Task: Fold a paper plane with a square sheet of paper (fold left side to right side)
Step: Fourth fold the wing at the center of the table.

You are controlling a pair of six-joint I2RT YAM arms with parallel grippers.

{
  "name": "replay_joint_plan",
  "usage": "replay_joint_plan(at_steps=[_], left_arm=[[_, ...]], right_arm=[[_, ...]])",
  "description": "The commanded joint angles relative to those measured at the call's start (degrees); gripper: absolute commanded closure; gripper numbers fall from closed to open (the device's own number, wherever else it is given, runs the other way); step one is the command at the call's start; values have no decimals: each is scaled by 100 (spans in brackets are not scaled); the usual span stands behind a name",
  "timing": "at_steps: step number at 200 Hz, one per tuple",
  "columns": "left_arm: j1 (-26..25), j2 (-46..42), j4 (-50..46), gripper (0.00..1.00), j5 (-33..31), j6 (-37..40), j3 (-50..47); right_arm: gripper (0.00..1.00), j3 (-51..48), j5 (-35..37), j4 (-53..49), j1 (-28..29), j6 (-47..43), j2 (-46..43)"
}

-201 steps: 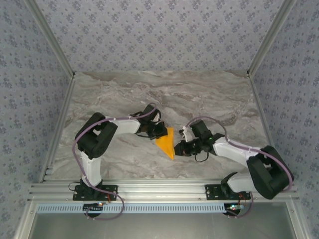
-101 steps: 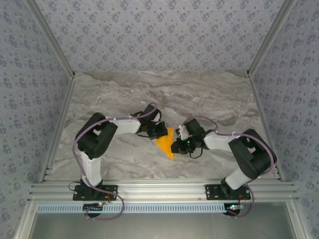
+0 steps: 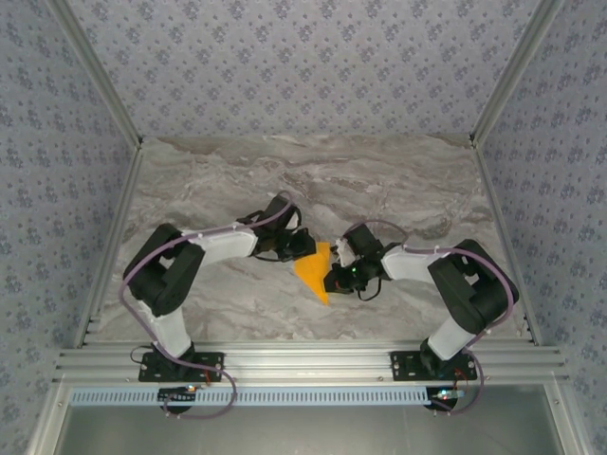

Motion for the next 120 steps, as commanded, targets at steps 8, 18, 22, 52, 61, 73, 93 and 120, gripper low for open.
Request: replay_joint_plan(at_steps=[8, 18, 22, 52, 61, 73, 93, 120], left_arm=[[-199, -277, 634, 94, 313, -60, -523], [-270, -255, 937, 96, 426, -169, -672], [-305, -239, 1028, 97, 450, -196, -721], [-514, 5, 1512, 100, 503, -354, -905], [-562, 69, 1703, 100, 523, -431, -951], [-613, 132, 1911, 100, 521, -507, -1014], [-673, 187, 1972, 100, 437, -570, -1078], [-695, 257, 1880, 100, 224, -631, -1181]], right_arm=[[97, -151, 988, -951, 88, -174, 428], [97, -118, 1019, -996, 107, -197, 454], [97, -110, 1042, -1019, 113, -205, 463], [98, -6, 1154, -1175, 190, -262, 520], [98, -5, 1165, -1193, 199, -254, 526], [98, -5, 1178, -1209, 219, -250, 532], [98, 21, 1230, -1261, 248, -265, 549], [98, 71, 1294, -1337, 285, -283, 612]])
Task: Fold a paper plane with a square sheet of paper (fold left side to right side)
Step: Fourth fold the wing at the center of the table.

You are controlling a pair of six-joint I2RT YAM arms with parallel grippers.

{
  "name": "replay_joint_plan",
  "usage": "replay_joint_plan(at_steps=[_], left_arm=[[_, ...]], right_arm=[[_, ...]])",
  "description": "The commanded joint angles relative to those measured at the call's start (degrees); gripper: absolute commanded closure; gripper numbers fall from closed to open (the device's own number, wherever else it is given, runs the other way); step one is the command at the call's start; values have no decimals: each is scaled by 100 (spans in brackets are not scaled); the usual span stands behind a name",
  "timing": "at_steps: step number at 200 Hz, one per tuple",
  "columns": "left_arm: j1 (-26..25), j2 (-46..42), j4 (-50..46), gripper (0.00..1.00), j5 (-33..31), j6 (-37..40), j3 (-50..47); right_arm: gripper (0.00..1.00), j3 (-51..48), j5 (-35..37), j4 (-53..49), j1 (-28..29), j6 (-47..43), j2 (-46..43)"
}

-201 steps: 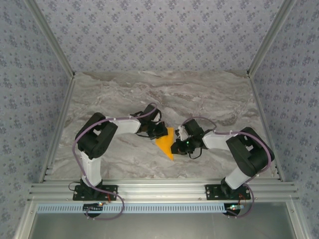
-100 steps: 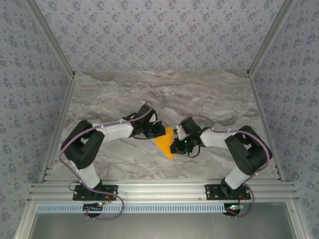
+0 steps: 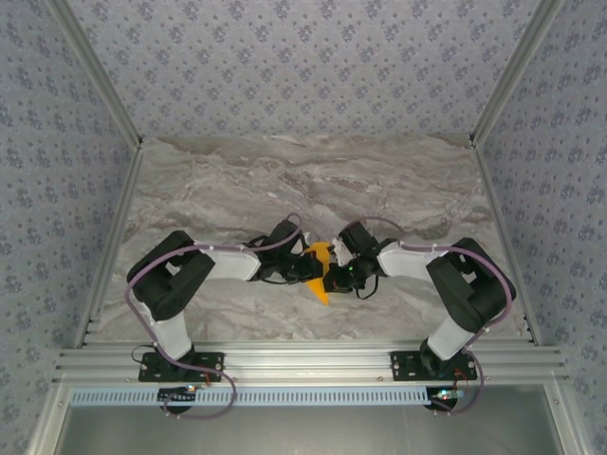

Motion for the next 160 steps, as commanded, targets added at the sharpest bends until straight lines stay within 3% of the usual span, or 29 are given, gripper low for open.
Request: replay_joint_plan(at_steps=[1, 75, 160], left_arm=[[-81, 127, 184, 100, -142, -110, -108], [-2, 251, -297, 100, -781, 115, -171], [723, 292, -804, 100, -757, 681, 329]], right_arm=[[98, -253, 1038, -820, 156, -135, 500], [98, -111, 1351, -1181, 313, -186, 619], [99, 11, 1510, -1440, 435, -295, 822]])
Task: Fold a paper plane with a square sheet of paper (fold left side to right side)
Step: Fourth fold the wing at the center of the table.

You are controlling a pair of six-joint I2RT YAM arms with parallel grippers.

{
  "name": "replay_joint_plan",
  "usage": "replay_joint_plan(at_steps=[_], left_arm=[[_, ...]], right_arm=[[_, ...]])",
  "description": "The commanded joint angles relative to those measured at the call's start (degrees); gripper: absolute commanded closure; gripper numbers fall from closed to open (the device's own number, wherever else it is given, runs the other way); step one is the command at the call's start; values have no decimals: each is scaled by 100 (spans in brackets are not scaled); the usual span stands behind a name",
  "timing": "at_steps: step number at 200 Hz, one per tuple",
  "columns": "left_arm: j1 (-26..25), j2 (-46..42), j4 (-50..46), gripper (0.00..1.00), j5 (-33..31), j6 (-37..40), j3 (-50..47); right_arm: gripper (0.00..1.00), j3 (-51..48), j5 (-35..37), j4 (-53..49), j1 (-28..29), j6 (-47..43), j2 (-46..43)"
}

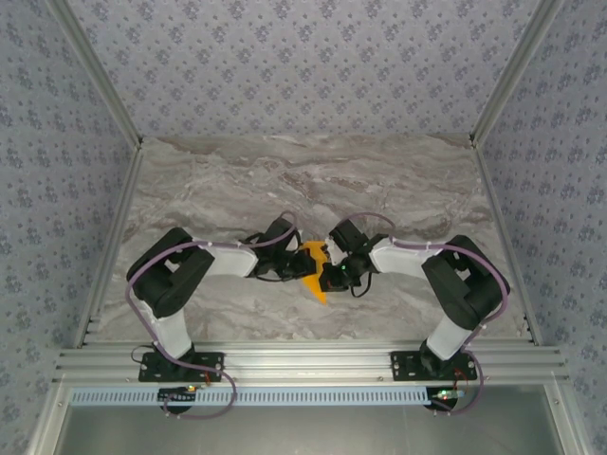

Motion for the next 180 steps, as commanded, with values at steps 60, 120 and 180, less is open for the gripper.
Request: replay_joint_plan(at_steps=[60, 120, 180], left_arm=[[754, 588, -766, 100, -299, 674, 832], [1148, 900, -948, 99, -88, 916, 1235], [1553, 1218, -1237, 99, -14, 1189, 1698]], right_arm=[[99, -410, 1021, -989, 172, -188, 621], [99, -435, 989, -1003, 191, -206, 619], [99, -444, 967, -1025, 211, -217, 601]])
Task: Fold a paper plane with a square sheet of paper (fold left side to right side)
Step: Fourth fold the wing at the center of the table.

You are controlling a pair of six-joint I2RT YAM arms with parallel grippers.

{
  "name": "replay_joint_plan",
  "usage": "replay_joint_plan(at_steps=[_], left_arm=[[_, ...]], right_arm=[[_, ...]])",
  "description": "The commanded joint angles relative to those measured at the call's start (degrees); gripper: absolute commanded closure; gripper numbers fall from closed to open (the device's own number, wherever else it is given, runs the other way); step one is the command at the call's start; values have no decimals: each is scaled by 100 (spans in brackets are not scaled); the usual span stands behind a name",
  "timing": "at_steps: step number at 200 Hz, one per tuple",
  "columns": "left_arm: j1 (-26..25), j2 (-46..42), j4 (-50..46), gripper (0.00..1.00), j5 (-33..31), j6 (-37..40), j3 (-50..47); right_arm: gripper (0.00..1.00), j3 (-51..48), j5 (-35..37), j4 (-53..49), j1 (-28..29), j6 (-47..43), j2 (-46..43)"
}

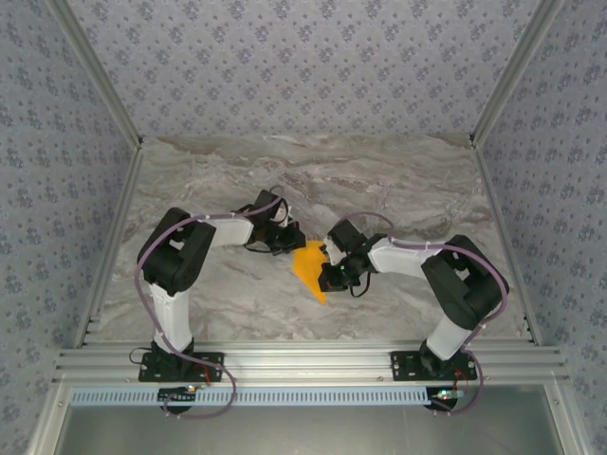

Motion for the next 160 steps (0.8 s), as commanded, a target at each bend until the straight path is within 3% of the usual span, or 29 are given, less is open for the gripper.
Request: replay_joint_plan(at_steps=[1, 62, 98, 133, 160], left_arm=[[395, 293, -106, 99, -775, 305, 242], [754, 489, -264, 98, -520, 508, 636], [855, -300, -144, 86, -481, 531, 313], [899, -1521, -61, 64, -575, 395, -415], [661, -2328, 378, 57, -560, -55, -1248]], right_arm=[[99, -489, 890, -986, 159, -153, 575], [98, -498, 707, -770, 188, -144, 486], [94, -421, 203, -128, 200, -144, 153], [71, -396, 406, 257, 187, -166, -631], [55, -492, 1078, 226, 150, -244, -1501]])
